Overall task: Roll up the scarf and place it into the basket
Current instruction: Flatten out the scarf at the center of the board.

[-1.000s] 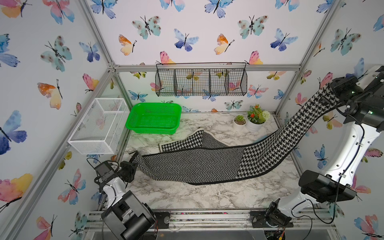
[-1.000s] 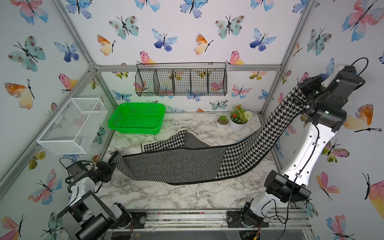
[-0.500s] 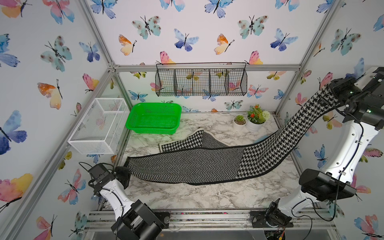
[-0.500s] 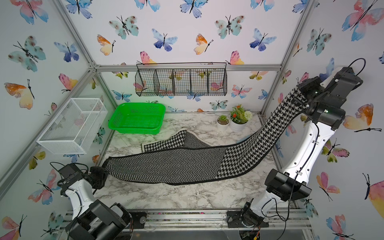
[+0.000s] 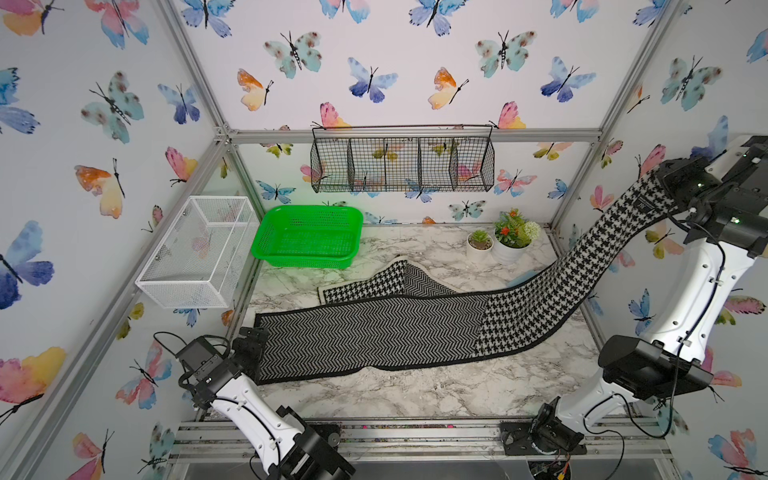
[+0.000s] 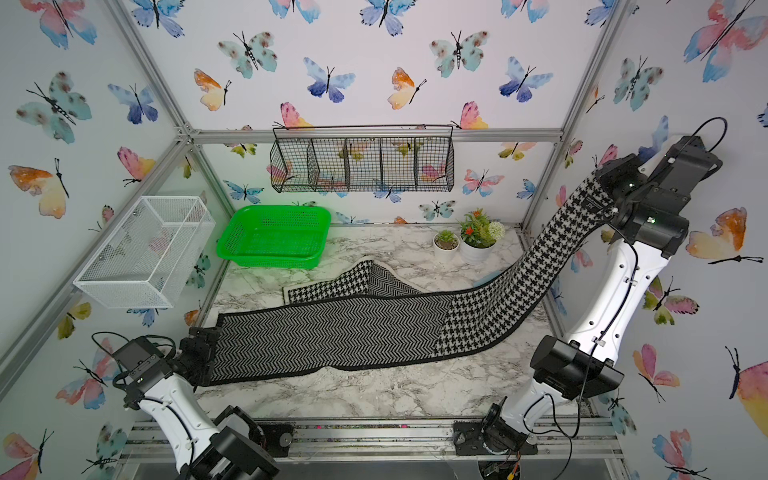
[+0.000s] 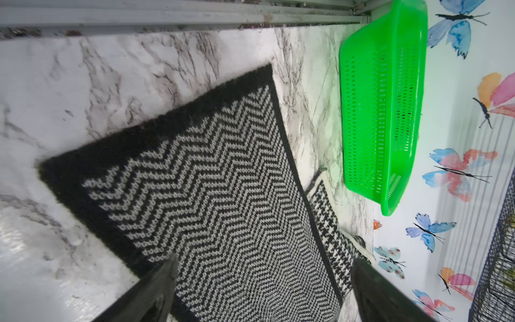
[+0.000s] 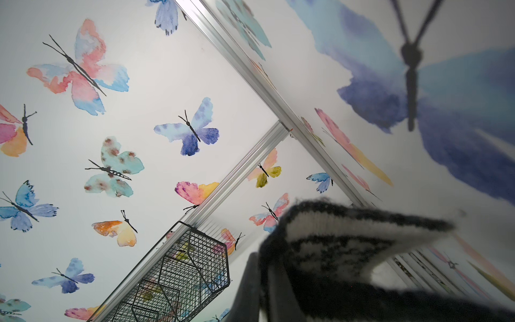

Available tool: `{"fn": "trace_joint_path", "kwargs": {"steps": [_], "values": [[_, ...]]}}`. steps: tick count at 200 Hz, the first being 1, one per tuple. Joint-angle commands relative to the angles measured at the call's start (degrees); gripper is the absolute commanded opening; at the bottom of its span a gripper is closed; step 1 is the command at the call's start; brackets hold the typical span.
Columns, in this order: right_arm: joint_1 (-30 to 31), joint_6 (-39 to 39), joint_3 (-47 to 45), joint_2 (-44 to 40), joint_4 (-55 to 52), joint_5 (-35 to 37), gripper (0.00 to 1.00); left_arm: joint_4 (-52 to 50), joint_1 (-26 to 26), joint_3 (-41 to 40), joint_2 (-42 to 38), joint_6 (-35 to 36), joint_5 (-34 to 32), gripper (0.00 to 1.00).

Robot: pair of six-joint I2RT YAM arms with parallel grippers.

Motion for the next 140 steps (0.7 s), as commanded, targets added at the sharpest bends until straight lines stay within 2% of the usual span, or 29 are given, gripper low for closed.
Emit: {"fn": "trace_joint_path", "kwargs": {"steps": [1, 14, 26, 54, 74, 100, 140], "values": [[0.5, -1.2, 0.2, 0.5, 2.2, -0.3, 0.08, 4.5, -2.5, -1.2, -3.1, -0.7, 7.7, 0.98], [0.5, -1.2, -1.2, 0.1, 2.5, -1.2, 0.03, 8.4, -7.9, -2.0, -4.9, -4.0, 6.9, 0.98], [0.9, -1.2, -2.6, -0.4, 3.1, -2.0, 0.01, 12.1, -15.7, -2.7, -6.0, -7.6, 3.8, 0.98], [2.5, -0.9, -4.5, -2.0, 4.2, -3.2, 0.01, 20.9, -37.7, -4.7, -5.6, -16.4, -6.4, 0.98], [3.8, -0.8, -4.4, -3.3, 4.4, -3.5, 0.01, 27.2, -49.4, -6.1, -2.6, -20.8, -12.8, 0.98], [4.9, 0.8, -4.8, -5.2, 5.6, -5.1, 0.01, 37.6, -60.1, -6.7, 5.1, -23.4, -15.4, 0.98], [7.6, 2.9, -4.8, -8.8, 8.1, -7.5, 0.01, 47.4, -75.8, 1.3, 24.8, -23.4, -19.0, 0.98]]}}
